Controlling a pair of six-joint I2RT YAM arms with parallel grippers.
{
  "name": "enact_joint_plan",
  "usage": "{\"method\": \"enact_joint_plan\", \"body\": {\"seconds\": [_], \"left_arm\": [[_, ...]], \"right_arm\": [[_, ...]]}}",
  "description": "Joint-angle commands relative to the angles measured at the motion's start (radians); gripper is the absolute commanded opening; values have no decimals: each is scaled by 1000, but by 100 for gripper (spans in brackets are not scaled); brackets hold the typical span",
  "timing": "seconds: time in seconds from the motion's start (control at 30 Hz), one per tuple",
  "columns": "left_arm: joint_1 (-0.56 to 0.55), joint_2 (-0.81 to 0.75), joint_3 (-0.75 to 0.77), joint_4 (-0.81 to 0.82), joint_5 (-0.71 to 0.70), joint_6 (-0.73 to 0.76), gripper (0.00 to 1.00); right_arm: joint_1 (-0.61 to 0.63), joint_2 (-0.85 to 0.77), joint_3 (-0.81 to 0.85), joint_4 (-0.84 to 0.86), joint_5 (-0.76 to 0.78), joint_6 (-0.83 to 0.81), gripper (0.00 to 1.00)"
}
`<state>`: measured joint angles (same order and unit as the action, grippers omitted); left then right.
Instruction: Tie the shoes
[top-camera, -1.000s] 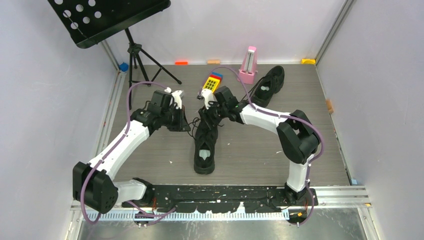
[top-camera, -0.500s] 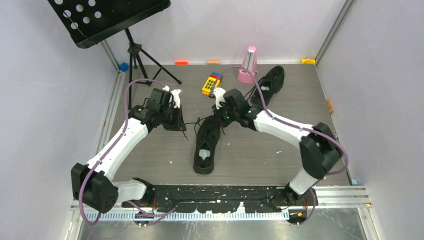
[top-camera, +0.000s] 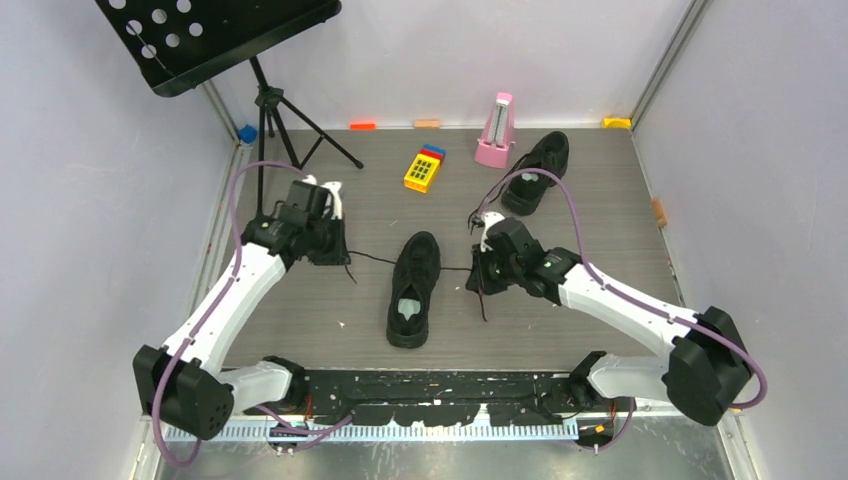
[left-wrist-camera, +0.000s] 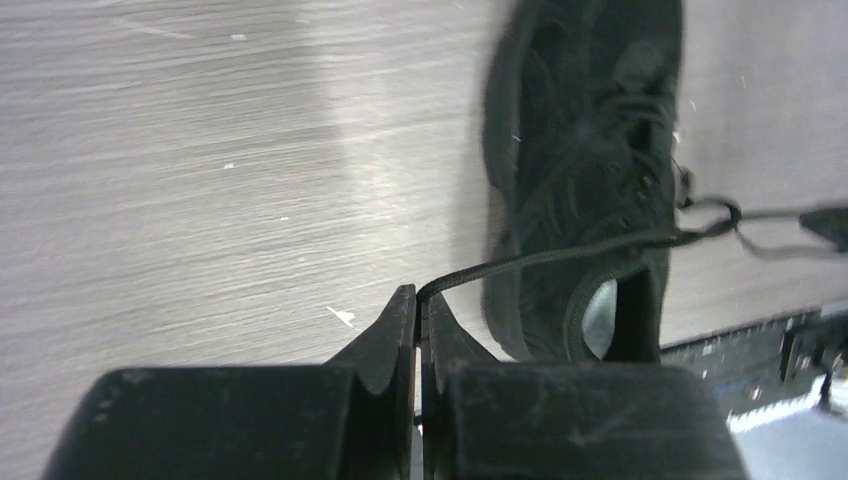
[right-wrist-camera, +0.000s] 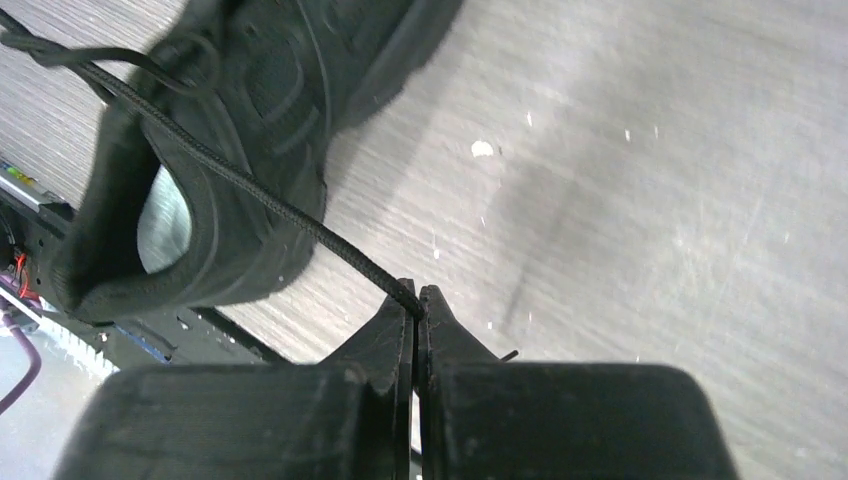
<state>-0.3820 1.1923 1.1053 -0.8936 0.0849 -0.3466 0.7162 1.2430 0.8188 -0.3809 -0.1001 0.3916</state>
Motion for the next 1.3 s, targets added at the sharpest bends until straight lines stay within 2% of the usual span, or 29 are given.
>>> {"method": "enact_joint_plan", "body": {"seconds": [0.0,0.17,0.27,0.33,0.57,0.77,0.93,1.0,1.1,1.13,1.2,1.27], "left_arm": [[155,-111,-83,91,-28,-112,0],[389,-103,-195,164,119,-262,0],[521,-68,-249,192,171,-294,0],[571,-55,-272,200,162,-305,0],[660,-46,-299,146,-8,-352,0],[684,-71,-194,68,-155,-327,0],[692,-94,-118,66,-182,-311,0],[692,-90,-91,67,-146,-291,0],[672,-114,-112,150,25,-257,0],[650,-128,-123,174,35,-250,0],[597,-156,-125,169,-59,-259,0],[607,-173,-157,169,-152,-288,0]], "right_arm": [[5,-114,-58,-105,29,150,0],[4,-200,-133,-126,54,255,0],[3,-220,-165,-132,67,300,0],[4,-225,-185,-136,87,323,0],[3,-238,-208,-188,249,394,0],[2,-270,-195,-201,321,399,0],[0,-288,-179,-225,354,393,0],[0,-292,-168,-255,377,392,0],[0,-324,-170,-265,422,403,0],[-2,-339,-173,-265,439,406,0],[-6,-365,-179,-271,472,411,0],[-20,-374,-187,-287,491,413,0]]}}
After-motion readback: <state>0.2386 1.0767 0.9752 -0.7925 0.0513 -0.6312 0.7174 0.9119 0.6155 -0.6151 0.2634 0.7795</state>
